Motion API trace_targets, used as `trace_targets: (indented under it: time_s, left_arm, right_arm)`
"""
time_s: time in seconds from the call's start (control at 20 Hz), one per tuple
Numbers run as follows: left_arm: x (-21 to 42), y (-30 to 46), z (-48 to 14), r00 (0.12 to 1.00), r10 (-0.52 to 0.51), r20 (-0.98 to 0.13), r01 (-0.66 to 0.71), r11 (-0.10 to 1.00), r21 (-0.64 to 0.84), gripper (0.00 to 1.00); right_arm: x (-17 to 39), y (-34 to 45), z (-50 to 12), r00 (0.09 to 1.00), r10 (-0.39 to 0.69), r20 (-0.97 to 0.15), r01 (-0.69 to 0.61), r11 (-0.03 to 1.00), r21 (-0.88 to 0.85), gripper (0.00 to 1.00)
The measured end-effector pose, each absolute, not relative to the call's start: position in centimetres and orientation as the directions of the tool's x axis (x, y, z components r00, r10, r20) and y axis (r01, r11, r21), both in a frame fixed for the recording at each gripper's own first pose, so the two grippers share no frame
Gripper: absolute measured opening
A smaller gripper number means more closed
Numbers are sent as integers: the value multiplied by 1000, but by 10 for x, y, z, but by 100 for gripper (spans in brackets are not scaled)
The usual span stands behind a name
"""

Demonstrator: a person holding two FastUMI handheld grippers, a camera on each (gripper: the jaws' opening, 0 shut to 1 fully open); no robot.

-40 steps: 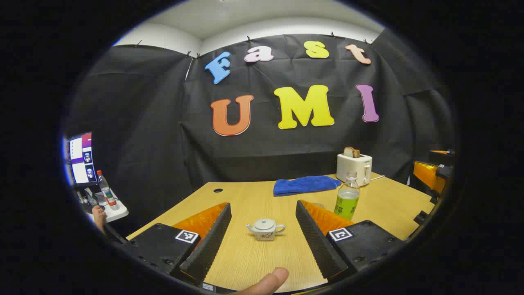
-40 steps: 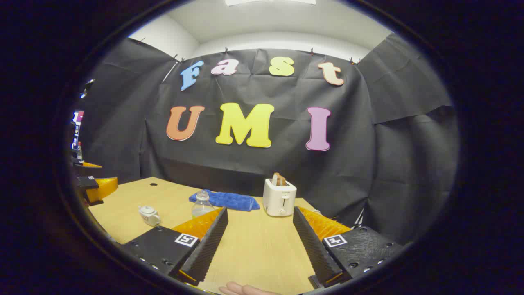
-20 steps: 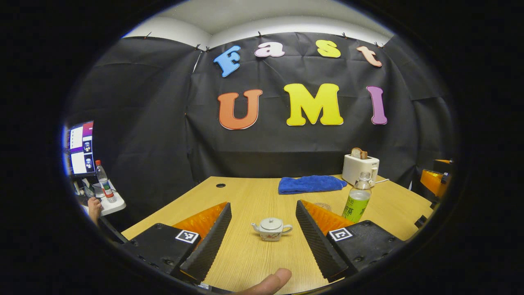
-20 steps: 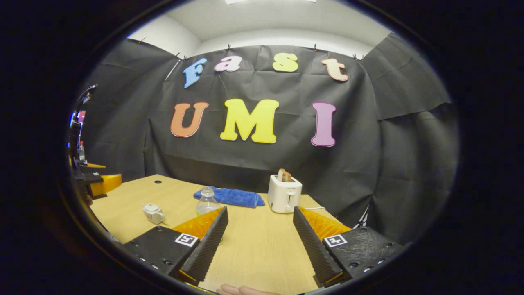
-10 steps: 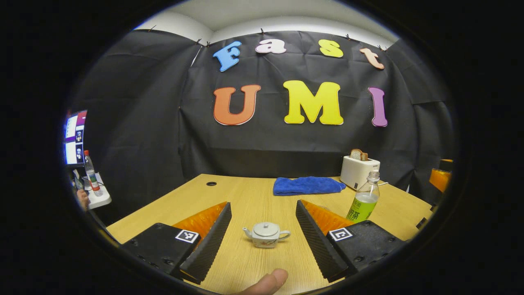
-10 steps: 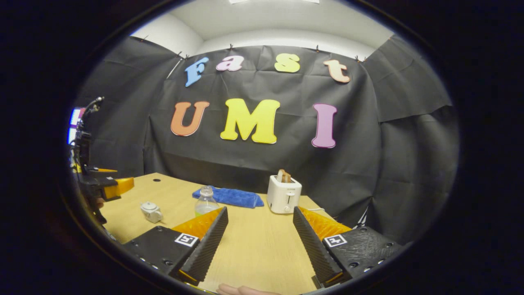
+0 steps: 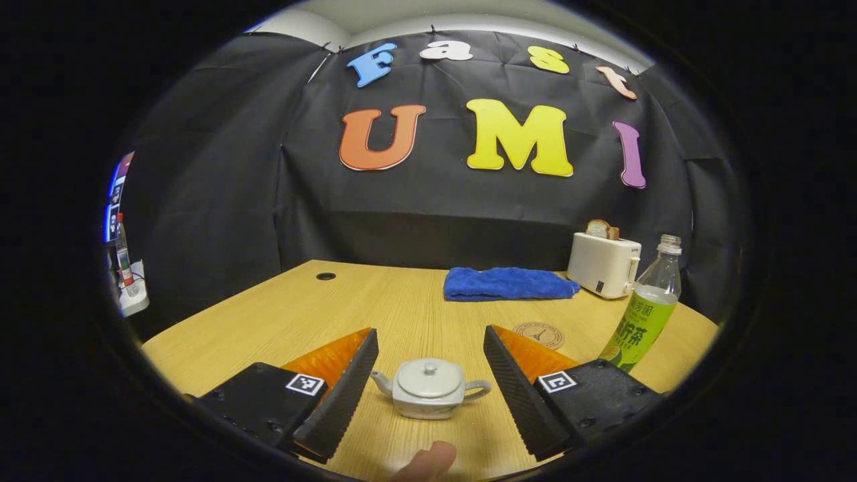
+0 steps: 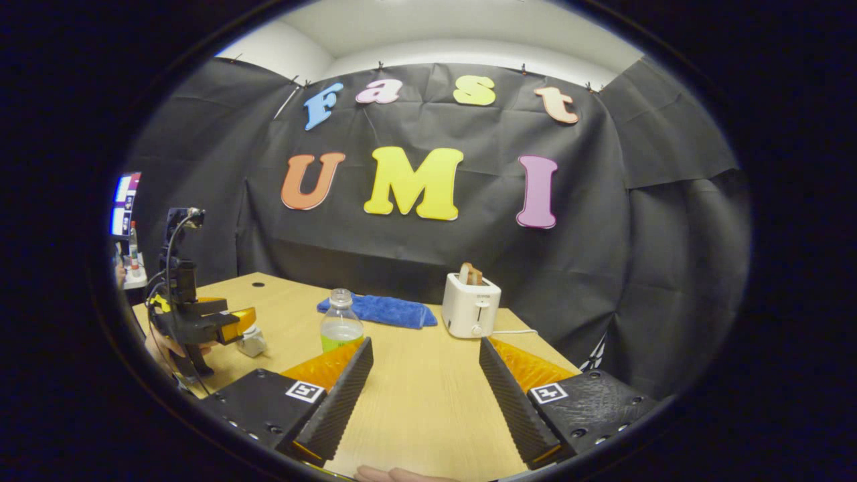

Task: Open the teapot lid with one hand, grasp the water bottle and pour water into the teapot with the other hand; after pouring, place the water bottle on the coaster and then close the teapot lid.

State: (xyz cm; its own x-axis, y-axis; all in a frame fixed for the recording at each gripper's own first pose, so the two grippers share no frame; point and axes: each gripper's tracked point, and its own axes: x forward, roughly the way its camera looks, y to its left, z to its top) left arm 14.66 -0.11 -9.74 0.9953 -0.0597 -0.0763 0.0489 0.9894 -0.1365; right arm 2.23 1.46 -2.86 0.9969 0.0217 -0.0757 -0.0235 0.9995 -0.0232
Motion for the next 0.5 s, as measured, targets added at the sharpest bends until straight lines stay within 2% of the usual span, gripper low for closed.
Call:
trace_targets:
  time_s: [0.1,0.15,0.2,0.35,0.4,0.5]
  left_arm:
    - [154,-2,-105,993,-70,-90,56,987,-150,97]
    - [155,-6,-108,992,-83,-98,66,985,-158,94]
    - [157,-9,-109,990,-96,-99,80,984,-160,87]
    - [164,-9,-120,985,-105,-134,84,984,-155,72]
    - [164,-8,-123,985,-100,-143,78,986,-150,63]
    - [167,-6,-121,987,-99,-128,80,986,-145,55]
  right_arm:
    - [24,17,-32,997,18,-81,-21,999,-35,95]
    - [24,17,-34,996,19,-85,-23,999,-38,98]
    - [25,19,-36,996,21,-90,-25,999,-41,95]
    - [26,21,-38,996,12,-92,-18,998,-61,95]
    - [27,21,-39,996,8,-91,-14,997,-70,97]
    - [28,26,-41,996,14,-93,-21,997,-78,96]
